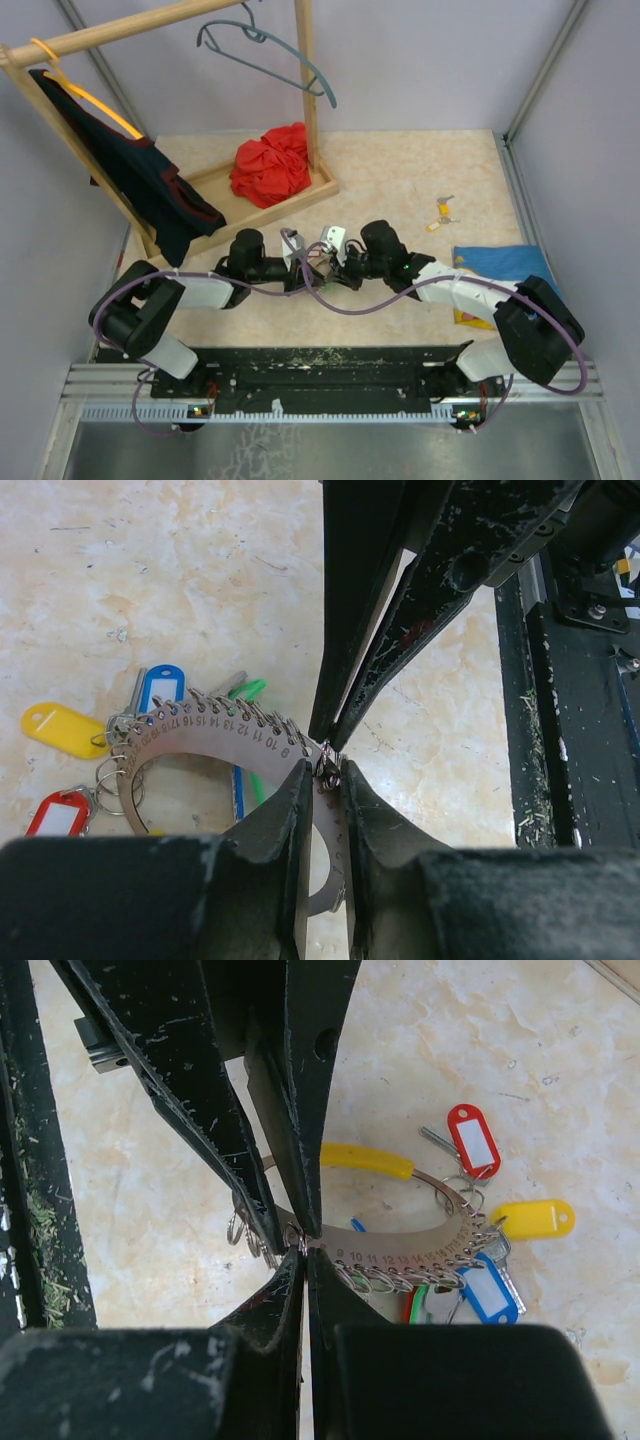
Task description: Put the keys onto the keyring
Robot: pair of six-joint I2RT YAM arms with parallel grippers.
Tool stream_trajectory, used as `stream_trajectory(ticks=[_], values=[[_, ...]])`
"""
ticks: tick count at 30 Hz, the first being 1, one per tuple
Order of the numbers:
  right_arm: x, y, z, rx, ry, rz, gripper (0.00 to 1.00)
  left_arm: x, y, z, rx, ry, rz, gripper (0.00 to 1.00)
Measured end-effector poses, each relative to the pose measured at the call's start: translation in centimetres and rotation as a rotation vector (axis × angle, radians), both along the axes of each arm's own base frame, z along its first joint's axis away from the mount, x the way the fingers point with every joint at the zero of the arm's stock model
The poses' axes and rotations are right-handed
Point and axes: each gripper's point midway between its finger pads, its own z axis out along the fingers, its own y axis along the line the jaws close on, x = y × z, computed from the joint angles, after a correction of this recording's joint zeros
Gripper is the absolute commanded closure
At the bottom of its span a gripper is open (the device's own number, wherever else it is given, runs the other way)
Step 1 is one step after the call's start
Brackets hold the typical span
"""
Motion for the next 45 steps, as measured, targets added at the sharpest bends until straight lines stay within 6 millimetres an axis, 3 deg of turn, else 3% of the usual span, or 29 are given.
stream_trajectory(ticks=[3,4,6,8,12,15,19,21,23,29,34,38,45], values=[[0.0,0.0,0.0,0.0,0.002,0.0,1.0,0.0,0.0,0.0,0.001,0.007,-0.002,0.98],[-0.1,0.0,0.0,0.001,0.005,0.001,1.0,0.0,0.0,0.0,0.002,0.009,0.0,1.0],[-0.2,0.0,0.0,0.003,0.013,0.001,0.96,0.1,0.0,0.0,0.002,0.013,0.003,1.0],[-0.2,0.0,0.1,0.007,0.019,-0.005,0.77,0.1,0.0,0.0,0.002,0.013,0.006,1.0],[0.3,-0.1,1.7,0.044,-0.001,-0.05,0.56,0.2,0.3,0.5,0.001,0.003,0.03,1.0],[0.9,-0.3,4.0,0.102,-0.049,-0.108,0.52,0.1,1.0,0.7,0.007,0.004,0.074,1.0],[1.6,-1.0,6.9,0.192,-0.121,-0.189,0.56,0.3,1.8,1.2,0.007,0.004,0.135,1.0],[1.4,-1.3,7.5,0.234,-0.165,-0.193,0.39,0.3,2.1,1.3,0.003,0.007,0.162,1.0],[1.3,-1.7,7.4,0.271,-0.187,-0.21,0.32,0.4,2.5,1.2,0.004,0.021,0.196,1.0],[0.8,-1.8,6.4,0.303,-0.157,-0.219,0.38,0.7,2.8,0.9,-0.001,0.061,0.251,1.0],[0.4,-0.2,5.5,0.288,-0.089,-0.112,0.43,0.4,2.8,1.2,-0.028,0.062,0.249,1.0],[-0.1,0.0,3.6,0.266,-0.04,-0.029,0.44,0.2,2.6,1.6,-0.05,0.046,0.231,1.0],[-1.4,0.4,1.6,0.24,-0.034,0.122,0.57,-0.1,2.6,1.9,-0.063,0.015,0.204,1.0]])
